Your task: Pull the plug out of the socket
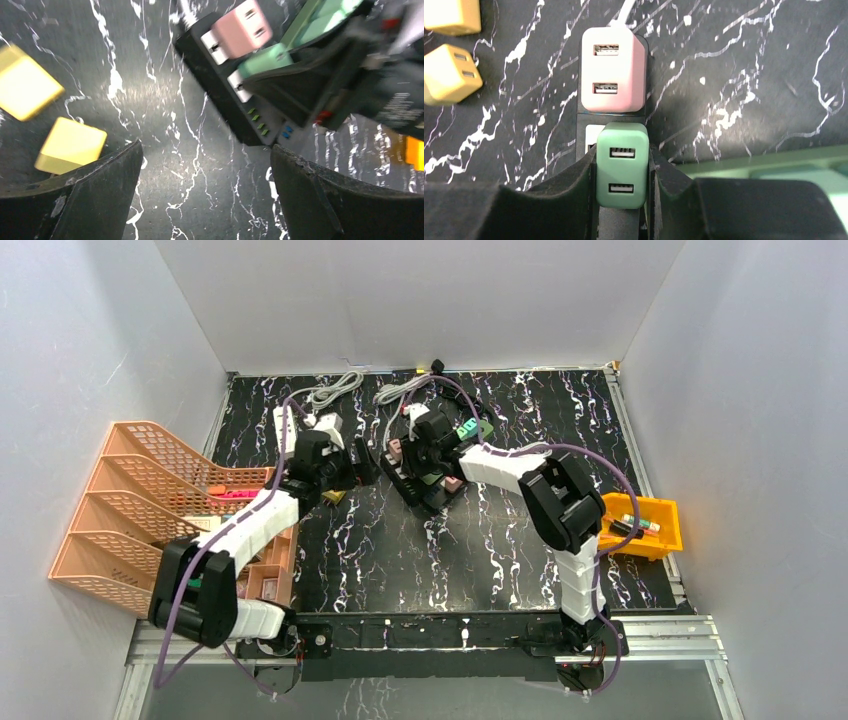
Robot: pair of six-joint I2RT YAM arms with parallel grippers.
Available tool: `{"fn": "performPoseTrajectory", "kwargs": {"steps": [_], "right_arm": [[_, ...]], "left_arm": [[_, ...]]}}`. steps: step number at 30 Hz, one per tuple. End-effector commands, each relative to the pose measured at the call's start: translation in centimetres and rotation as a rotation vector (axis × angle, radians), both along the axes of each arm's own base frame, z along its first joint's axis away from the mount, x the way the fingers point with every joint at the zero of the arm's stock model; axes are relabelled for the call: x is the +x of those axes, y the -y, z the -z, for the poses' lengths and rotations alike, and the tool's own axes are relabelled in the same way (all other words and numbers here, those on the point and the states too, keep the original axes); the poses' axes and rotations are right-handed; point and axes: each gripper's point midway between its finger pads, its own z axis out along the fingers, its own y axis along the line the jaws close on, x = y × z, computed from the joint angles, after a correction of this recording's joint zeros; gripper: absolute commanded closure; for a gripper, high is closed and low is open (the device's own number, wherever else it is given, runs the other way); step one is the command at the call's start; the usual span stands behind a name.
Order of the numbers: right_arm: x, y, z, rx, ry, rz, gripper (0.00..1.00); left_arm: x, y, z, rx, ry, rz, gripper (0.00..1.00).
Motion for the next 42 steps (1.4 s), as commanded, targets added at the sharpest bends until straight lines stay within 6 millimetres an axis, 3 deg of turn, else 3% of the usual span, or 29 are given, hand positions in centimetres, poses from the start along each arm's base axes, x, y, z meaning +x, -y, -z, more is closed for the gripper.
{"fn": "performPoseTrajectory", "kwargs": {"steps": [1, 6, 10, 15, 24, 33, 34, 35, 40, 42], "right_arm": [[0.4, 0.8, -4.7, 0.133, 0.050, 0.040, 1.00], [-0.2, 0.5, -7.1, 0.209, 0.066, 0.035, 1.00], [-0.4, 0.3, -7.6, 0.234, 0.064, 0.034, 1.00], [-0.3, -0.2, -8.3, 0.260, 0.064, 0.031, 1.00], [-0.4, -0.4, -10.1, 0.299, 0.089, 0.025, 1.00], [-1.6, -0.9, -12.8, 0.388, 0.088, -0.014, 1.00], [-1.9, -0.8, -13.1, 0.400, 0.087, -0.017, 1.00], [-2.2, -0.8, -13.5, 0.411, 0.086, -0.022, 1.00], [-4.1, -0.1, -15.7, 0.511, 0.063, -0.050, 1.00], [-4.8, 0.3, -16.0, 0.555, 0.031, -0.068, 1.00]], "left_arm": [[0.4, 1.1, 2.0, 0.009, 0.002, -0.025, 0.02], [0.5, 3.4, 3.7, -0.044, 0.008, 0.045, 0.02], [0.5, 5.9, 3.1, -0.105, 0.041, 0.128, 0.02], [0.6, 7.9, 3.9, -0.189, 0.001, 0.162, 0.02], [0.6, 9.9, 4.0, -0.272, -0.023, 0.198, 0.02], [0.1, 11.5, 5.8, -0.273, -0.071, 0.211, 0.03], [0.1, 11.5, 5.9, -0.274, -0.072, 0.208, 0.07], [0.1, 11.6, 6.0, -0.277, -0.072, 0.207, 0.18], [0.2, 12.0, 5.4, -0.292, -0.047, 0.230, 0.97], [0.3, 11.8, 5.2, -0.283, -0.038, 0.224, 1.00]]}}
